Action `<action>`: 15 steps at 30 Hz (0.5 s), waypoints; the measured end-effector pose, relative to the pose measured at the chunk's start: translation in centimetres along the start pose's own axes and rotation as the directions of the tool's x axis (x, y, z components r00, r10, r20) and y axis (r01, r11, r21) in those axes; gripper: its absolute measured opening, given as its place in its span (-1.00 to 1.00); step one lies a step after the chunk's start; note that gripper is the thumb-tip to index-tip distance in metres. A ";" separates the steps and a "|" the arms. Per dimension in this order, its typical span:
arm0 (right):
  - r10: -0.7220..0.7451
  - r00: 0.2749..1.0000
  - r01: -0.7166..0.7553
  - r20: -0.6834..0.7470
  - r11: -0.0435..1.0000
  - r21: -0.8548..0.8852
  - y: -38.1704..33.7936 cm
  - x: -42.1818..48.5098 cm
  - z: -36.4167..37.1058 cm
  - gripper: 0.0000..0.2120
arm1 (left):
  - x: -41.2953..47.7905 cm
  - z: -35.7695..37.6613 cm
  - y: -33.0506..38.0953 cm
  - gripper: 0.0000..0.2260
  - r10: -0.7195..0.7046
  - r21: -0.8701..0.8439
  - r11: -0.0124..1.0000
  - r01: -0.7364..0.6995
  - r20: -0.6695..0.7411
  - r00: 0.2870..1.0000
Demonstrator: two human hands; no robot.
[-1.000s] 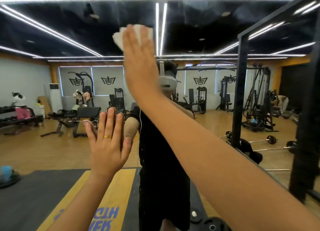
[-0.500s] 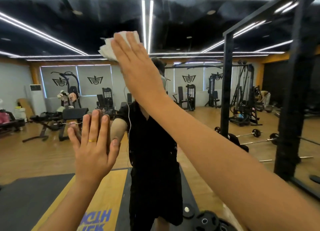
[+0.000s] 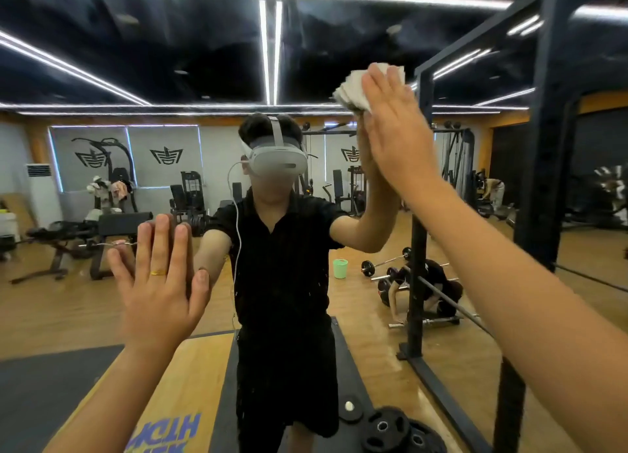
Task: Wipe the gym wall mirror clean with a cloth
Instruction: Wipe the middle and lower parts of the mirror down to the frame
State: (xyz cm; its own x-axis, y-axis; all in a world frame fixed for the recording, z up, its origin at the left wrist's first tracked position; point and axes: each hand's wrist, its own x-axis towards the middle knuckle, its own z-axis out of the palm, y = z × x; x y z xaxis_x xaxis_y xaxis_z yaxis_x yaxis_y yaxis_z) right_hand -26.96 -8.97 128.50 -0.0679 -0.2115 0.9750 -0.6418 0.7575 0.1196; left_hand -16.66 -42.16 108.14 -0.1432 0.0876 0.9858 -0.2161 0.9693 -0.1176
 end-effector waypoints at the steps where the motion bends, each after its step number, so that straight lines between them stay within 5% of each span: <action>1: 0.054 0.999 -0.054 -0.007 0.998 -0.011 2.1 0.2 -0.7 -0.51 | -0.1 0.0 0.1 -0.40 0.000 -0.001 1.000 0.000 0.001 1.000; 7: 0.607 0.776 -0.565 -0.172 0.790 0.237 2.1 1.3 -0.1 -0.49 | 0.5 0.0 0.2 -0.39 -0.036 -0.002 0.999 0.036 0.061 0.997; 11: 0.471 0.880 -0.443 -0.069 0.864 0.241 -2.3 -0.5 0.7 -0.48 | -0.1 -0.5 0.1 -0.39 -0.034 0.003 0.999 0.034 0.106 0.994; 15: 0.238 0.971 -0.237 0.008 0.965 0.112 2.1 -2.0 -0.8 -0.50 | 0.2 -1.5 2.4 -0.40 -0.122 -0.023 0.992 0.125 0.113 0.986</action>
State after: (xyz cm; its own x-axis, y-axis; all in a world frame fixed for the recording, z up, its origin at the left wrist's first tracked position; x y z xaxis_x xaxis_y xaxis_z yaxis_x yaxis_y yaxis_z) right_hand -27.60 -6.43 126.91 -0.2243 -0.0300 0.9741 -0.6891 0.7117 -0.1367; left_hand -15.75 -39.47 108.24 -0.2243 -0.0575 0.9728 -0.2104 0.9776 0.0093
